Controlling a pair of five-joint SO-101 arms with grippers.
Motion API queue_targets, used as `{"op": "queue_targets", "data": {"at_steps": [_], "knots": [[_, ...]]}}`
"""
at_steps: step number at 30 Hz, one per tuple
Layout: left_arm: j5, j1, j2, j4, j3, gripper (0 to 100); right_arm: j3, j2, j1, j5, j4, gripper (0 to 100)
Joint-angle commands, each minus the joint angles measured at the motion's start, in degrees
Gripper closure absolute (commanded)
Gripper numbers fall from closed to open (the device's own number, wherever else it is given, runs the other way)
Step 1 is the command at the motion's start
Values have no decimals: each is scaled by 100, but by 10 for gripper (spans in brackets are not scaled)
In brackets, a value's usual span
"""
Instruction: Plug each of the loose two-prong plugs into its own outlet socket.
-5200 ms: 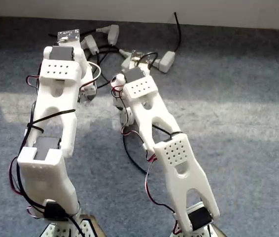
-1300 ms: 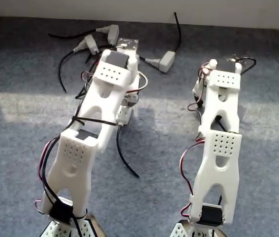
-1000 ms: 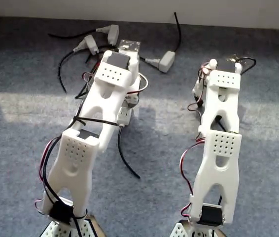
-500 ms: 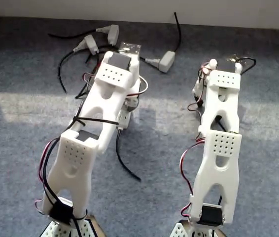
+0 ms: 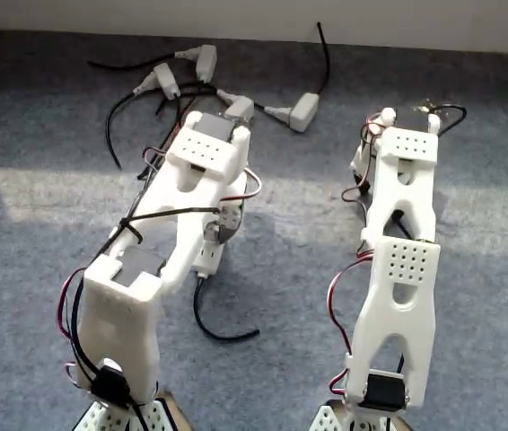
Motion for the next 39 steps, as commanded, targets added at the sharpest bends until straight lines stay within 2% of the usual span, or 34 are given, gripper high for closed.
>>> {"op": "queue_targets", "data": {"at_steps": [1, 3, 6, 12, 16, 23, 31, 36, 39], "knots": [[-246, 110, -453, 132, 92, 994, -48, -92, -22, 79, -75, 731], [-615, 92, -409, 132, -224, 994, -22, -84, -22, 79, -75, 731], [-642, 22, -40, 149, -532, 994, -22, -84, -22, 79, -75, 731], [-677, -268, 1622, 167, -1604, 994, -13, -84, -31, 79, -75, 731], [-1002, -330, 2404, 176, -2176, 994, -13, -84, -31, 79, -75, 731], [-1020, -347, 2800, 176, -2132, 994, -4, -84, -31, 79, -251, 731], [-1037, -347, 2651, 176, -1024, 994, -4, -84, -22, 79, -251, 731], [-1037, -347, 2519, 158, -1007, 992, -4, -84, -22, 79, -251, 731], [-1029, -347, 2299, 167, -1042, 923, -4, -84, -13, 79, -251, 731]]}}
